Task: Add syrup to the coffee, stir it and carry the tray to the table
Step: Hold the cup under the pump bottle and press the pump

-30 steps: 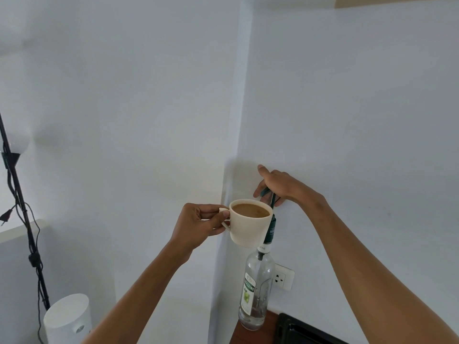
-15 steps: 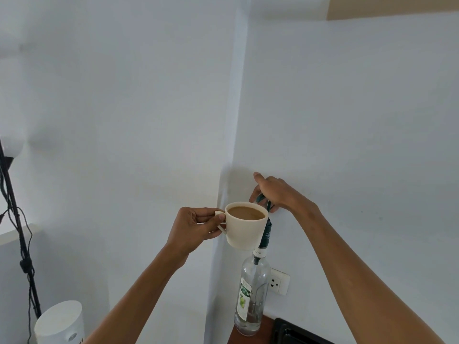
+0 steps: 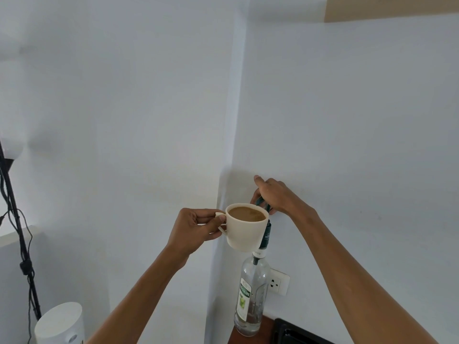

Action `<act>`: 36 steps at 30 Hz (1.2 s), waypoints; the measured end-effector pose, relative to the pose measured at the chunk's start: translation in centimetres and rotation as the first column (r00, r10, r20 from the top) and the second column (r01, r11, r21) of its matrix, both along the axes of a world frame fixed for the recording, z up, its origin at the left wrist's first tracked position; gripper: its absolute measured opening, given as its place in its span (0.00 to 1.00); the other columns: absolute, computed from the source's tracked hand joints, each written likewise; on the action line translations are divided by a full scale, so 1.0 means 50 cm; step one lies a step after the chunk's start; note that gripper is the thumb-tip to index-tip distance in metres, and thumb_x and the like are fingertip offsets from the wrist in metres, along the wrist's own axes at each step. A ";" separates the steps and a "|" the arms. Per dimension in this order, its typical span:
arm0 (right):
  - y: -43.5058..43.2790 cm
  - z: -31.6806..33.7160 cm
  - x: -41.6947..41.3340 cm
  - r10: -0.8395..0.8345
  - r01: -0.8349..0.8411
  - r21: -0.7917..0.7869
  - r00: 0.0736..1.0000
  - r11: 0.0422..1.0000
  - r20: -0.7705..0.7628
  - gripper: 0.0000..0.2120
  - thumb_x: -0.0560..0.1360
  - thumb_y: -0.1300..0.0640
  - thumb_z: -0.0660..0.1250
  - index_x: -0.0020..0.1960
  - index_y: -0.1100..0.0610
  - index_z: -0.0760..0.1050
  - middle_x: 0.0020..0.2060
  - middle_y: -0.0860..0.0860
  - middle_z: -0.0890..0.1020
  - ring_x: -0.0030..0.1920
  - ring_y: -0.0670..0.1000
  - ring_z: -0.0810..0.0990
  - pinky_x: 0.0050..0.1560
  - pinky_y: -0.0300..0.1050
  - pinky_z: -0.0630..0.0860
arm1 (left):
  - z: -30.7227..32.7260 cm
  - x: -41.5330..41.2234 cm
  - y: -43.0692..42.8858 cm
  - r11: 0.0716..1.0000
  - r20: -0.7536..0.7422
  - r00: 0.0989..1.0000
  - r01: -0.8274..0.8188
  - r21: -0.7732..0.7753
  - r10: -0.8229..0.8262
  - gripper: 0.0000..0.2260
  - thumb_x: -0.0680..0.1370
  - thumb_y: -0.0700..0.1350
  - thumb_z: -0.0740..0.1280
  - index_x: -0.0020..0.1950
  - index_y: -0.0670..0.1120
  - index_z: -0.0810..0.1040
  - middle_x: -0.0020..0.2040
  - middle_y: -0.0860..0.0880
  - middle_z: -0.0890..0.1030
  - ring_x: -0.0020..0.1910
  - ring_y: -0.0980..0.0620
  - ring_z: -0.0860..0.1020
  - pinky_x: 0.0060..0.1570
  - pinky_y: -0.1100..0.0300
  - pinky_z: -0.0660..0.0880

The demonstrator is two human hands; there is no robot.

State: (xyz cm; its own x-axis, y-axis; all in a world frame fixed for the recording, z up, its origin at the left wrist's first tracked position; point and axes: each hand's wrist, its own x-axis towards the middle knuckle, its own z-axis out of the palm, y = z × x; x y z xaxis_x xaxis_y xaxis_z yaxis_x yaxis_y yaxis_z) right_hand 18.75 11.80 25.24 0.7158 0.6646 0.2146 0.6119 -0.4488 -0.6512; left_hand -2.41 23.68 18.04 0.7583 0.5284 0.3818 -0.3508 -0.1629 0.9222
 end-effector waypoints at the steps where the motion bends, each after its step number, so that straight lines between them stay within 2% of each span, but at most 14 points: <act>1: -0.001 0.000 0.000 -0.001 0.001 0.004 1.000 1.000 0.005 0.36 0.76 0.36 0.46 0.36 0.56 0.85 0.34 0.52 0.87 0.41 0.54 0.85 0.38 0.47 0.81 | 0.001 0.000 0.000 1.000 0.001 1.000 -0.001 -0.005 0.001 0.05 0.77 0.40 0.74 0.51 0.44 0.89 0.43 0.42 0.90 0.42 0.51 0.88 0.45 0.61 0.84; 8: -0.007 -0.001 -0.005 -0.016 0.015 0.035 1.000 0.999 0.016 0.34 0.78 0.37 0.48 0.35 0.57 0.84 0.36 0.54 0.86 0.42 0.55 0.85 0.42 0.50 0.83 | 0.003 -0.002 0.000 1.000 0.005 1.000 0.005 -0.011 -0.005 0.06 0.78 0.40 0.74 0.52 0.43 0.89 0.44 0.42 0.90 0.44 0.50 0.88 0.46 0.60 0.84; 12: -0.008 -0.001 -0.010 -0.024 0.023 0.031 0.999 0.999 0.029 0.33 0.79 0.39 0.48 0.39 0.59 0.84 0.37 0.54 0.86 0.43 0.56 0.85 0.42 0.51 0.84 | 0.002 -0.003 -0.003 1.000 0.010 1.000 0.004 -0.013 -0.004 0.05 0.78 0.39 0.74 0.50 0.45 0.90 0.43 0.42 0.90 0.43 0.50 0.88 0.47 0.58 0.85; 17: -0.010 0.000 -0.011 -0.025 0.024 0.023 0.999 0.999 0.030 0.33 0.79 0.39 0.48 0.40 0.59 0.83 0.36 0.53 0.86 0.42 0.55 0.85 0.41 0.49 0.83 | 0.004 -0.006 -0.007 1.000 0.013 1.000 0.006 -0.016 -0.006 0.06 0.77 0.40 0.74 0.48 0.49 0.90 0.44 0.42 0.90 0.44 0.49 0.89 0.46 0.59 0.84; 23: -0.007 0.004 -0.012 -0.022 0.022 0.004 0.999 1.000 0.023 0.34 0.79 0.38 0.48 0.35 0.56 0.84 0.32 0.51 0.86 0.40 0.54 0.85 0.37 0.46 0.81 | 0.003 -0.012 -0.010 1.000 0.010 1.000 0.016 -0.023 -0.016 0.06 0.77 0.40 0.74 0.47 0.50 0.90 0.43 0.42 0.90 0.45 0.49 0.89 0.45 0.61 0.84; 28: -0.009 0.005 -0.015 -0.024 0.024 0.001 1.000 1.000 0.010 0.34 0.78 0.38 0.48 0.37 0.57 0.84 0.34 0.52 0.86 0.41 0.54 0.85 0.37 0.46 0.80 | 0.009 -0.013 -0.010 1.000 0.011 1.000 0.009 -0.013 -0.009 0.08 0.77 0.40 0.74 0.46 0.52 0.90 0.44 0.43 0.90 0.45 0.48 0.89 0.45 0.60 0.84; 31: -0.008 0.006 -0.017 -0.019 0.019 -0.005 1.000 1.000 0.002 0.33 0.79 0.39 0.49 0.37 0.58 0.85 0.35 0.52 0.86 0.41 0.53 0.84 0.36 0.45 0.80 | 0.009 -0.014 -0.009 1.000 0.007 1.000 0.010 -0.018 -0.009 0.07 0.77 0.40 0.74 0.46 0.51 0.90 0.44 0.43 0.90 0.45 0.48 0.89 0.46 0.58 0.85; 36: -0.009 0.006 -0.017 -0.020 0.020 0.006 1.000 1.000 -0.016 0.32 0.79 0.40 0.51 0.32 0.56 0.84 0.30 0.50 0.86 0.38 0.52 0.84 0.33 0.43 0.78 | 0.007 -0.018 -0.006 0.999 0.006 1.000 0.008 -0.031 -0.008 0.06 0.77 0.39 0.74 0.48 0.49 0.90 0.44 0.42 0.90 0.45 0.47 0.89 0.46 0.58 0.85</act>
